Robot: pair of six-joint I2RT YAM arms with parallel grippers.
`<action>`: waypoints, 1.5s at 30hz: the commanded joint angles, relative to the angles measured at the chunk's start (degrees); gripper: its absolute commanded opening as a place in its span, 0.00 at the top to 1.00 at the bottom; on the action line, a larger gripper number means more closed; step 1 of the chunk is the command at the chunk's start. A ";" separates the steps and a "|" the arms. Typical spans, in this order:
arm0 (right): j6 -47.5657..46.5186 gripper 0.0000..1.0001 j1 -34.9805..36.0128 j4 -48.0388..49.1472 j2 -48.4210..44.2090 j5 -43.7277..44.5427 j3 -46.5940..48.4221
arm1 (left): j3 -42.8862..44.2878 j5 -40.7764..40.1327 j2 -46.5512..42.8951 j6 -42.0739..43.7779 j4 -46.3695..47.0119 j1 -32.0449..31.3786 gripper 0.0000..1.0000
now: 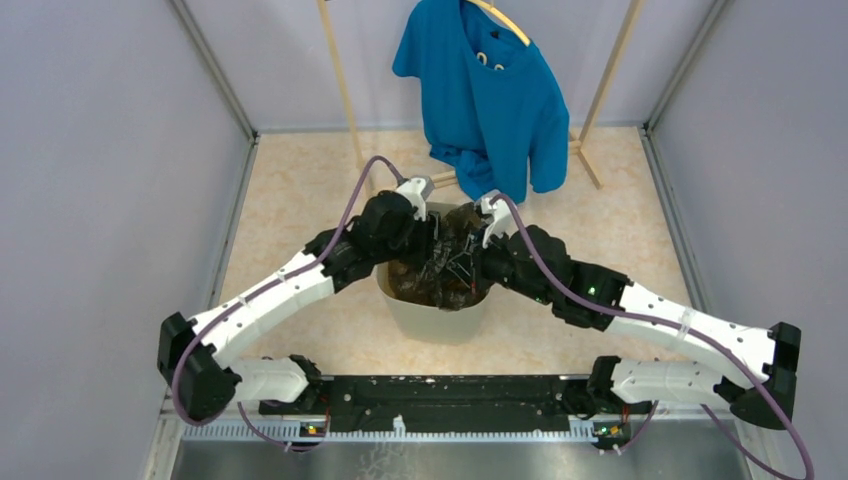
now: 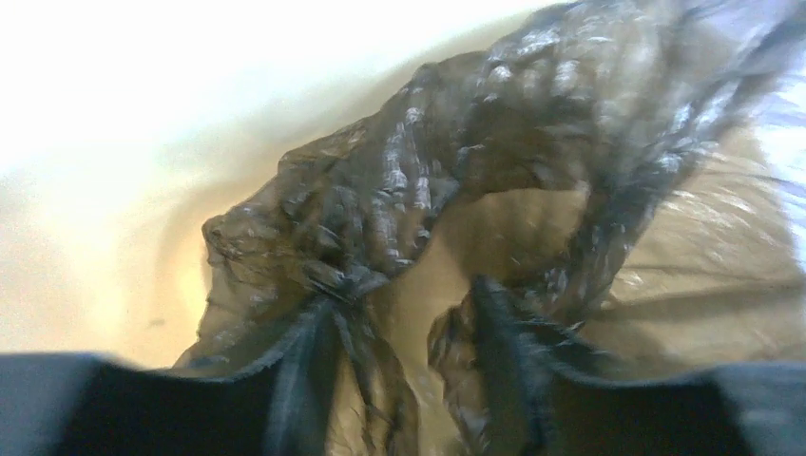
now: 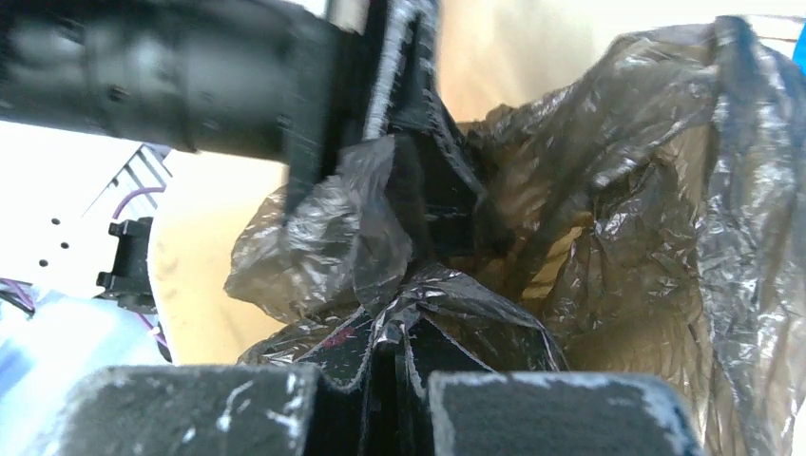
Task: Put the trash bags into the trash bin
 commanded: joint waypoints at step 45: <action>17.39 0.32 0.22 -6.59 -8.12 3.46 5.23 | 1.30 -0.47 -27.30 -4.27 -2.88 -0.16 0.98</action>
